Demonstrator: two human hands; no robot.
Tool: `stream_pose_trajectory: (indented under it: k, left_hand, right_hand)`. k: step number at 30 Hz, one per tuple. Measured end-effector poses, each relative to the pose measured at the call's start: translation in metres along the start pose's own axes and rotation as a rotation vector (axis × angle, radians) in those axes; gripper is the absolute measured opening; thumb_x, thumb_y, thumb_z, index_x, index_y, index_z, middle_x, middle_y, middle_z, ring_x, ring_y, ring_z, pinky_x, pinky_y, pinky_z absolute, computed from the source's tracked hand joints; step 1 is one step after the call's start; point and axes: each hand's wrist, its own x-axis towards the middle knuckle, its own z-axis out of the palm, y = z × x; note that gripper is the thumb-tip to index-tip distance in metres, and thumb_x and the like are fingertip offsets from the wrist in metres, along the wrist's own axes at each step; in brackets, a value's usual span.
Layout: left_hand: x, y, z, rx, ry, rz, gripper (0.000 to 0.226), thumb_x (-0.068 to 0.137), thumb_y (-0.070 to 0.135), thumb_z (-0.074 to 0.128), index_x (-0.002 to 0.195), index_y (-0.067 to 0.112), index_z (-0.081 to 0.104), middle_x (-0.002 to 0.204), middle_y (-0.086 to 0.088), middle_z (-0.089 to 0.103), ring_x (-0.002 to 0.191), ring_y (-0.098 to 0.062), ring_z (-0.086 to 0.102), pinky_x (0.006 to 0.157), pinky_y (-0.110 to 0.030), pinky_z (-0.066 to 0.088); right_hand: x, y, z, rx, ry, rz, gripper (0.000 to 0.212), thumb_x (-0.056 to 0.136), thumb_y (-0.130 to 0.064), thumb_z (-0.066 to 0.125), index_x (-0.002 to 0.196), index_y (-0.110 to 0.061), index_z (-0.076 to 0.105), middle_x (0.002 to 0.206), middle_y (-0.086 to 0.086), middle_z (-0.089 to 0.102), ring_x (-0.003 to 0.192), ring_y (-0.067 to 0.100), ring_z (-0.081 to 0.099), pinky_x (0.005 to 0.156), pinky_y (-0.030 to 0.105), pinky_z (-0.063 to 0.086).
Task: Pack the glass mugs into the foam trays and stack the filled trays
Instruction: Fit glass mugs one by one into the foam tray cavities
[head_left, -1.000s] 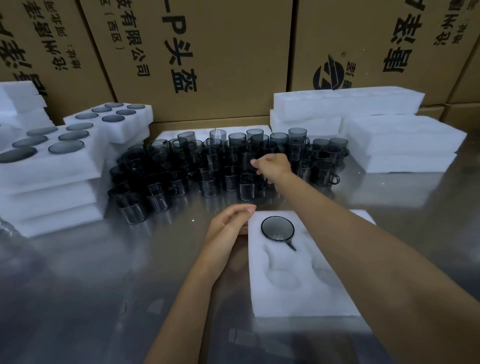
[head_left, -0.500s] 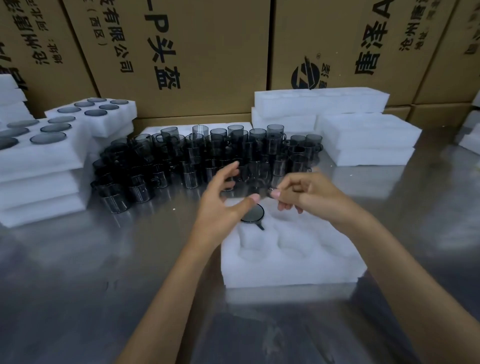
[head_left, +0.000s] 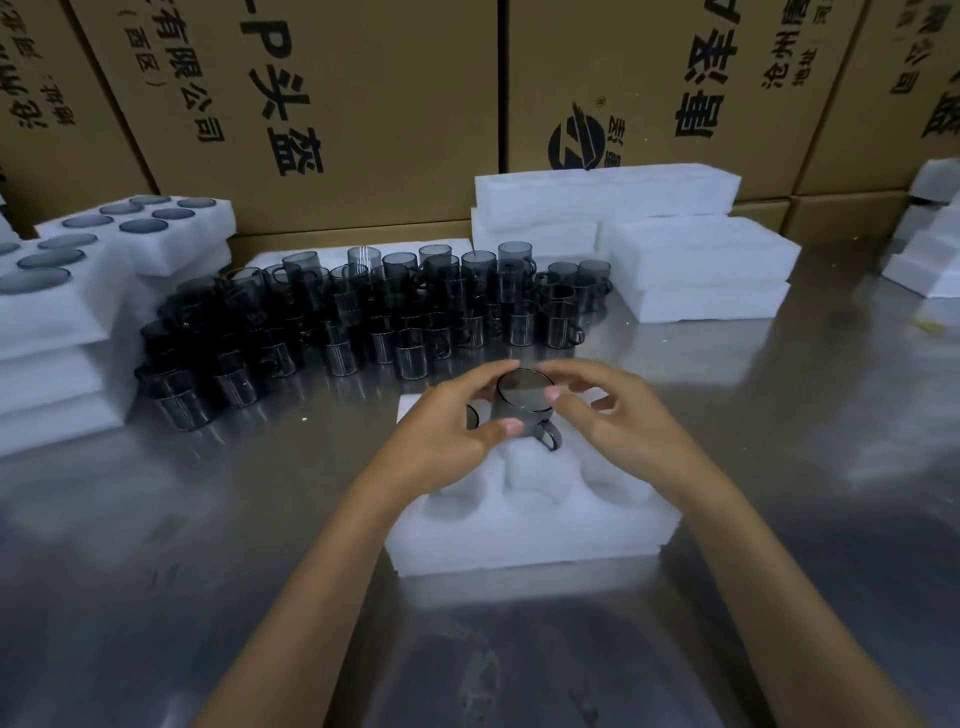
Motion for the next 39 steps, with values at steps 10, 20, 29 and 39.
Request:
stream_pose_trajectory:
  k: [10, 20, 29, 39]
  left_hand:
    - [-0.006, -0.006, 0.006, 0.115, 0.025, -0.009, 0.057, 0.093, 0.051, 0.057, 0.146, 0.038, 0.042, 0.155, 0.011, 0.036, 0.146, -0.002, 0.023, 0.119, -0.034, 0.024]
    - [-0.002, -0.013, 0.014, 0.550, -0.013, 0.047, 0.054, 0.099, 0.056, 0.034, 0.150, 0.035, 0.036, 0.163, 0.013, 0.017, 0.151, -0.006, -0.001, 0.120, -0.036, 0.002]
    - [0.000, -0.012, 0.008, 0.588, 0.021, 0.107, 0.048, 0.098, 0.055, 0.040, 0.142, 0.037, 0.047, 0.146, 0.020, 0.045, 0.138, -0.003, 0.031, 0.110, -0.030, 0.013]
    - [0.002, -0.015, 0.010, 0.451, 0.098, 0.139, 0.028, 0.093, 0.050, 0.049, 0.110, 0.034, 0.066, 0.124, 0.017, 0.061, 0.123, -0.005, 0.045, 0.110, -0.033, 0.019]
  right_hand:
    - [-0.002, 0.002, 0.004, -0.241, 0.044, -0.030, 0.030, 0.094, -0.041, 0.061, 0.123, -0.040, 0.066, 0.128, -0.018, 0.062, 0.131, 0.008, 0.040, 0.116, 0.045, 0.025]
    - [0.002, 0.011, 0.010, -0.502, -0.023, 0.010, 0.031, 0.094, -0.049, 0.056, 0.125, -0.047, 0.063, 0.142, -0.016, 0.049, 0.138, 0.007, 0.029, 0.106, 0.038, 0.018]
    - [0.032, -0.017, 0.009, -0.450, -0.143, 0.115, 0.015, 0.086, -0.031, 0.065, 0.095, -0.043, 0.067, 0.115, -0.018, 0.067, 0.122, 0.009, 0.054, 0.112, 0.041, 0.031]
    - [0.149, -0.056, 0.102, -0.635, -0.514, 0.099, 0.054, 0.091, -0.002, 0.047, 0.143, -0.019, 0.051, 0.148, 0.008, 0.048, 0.122, 0.024, 0.053, 0.088, 0.027, 0.049]
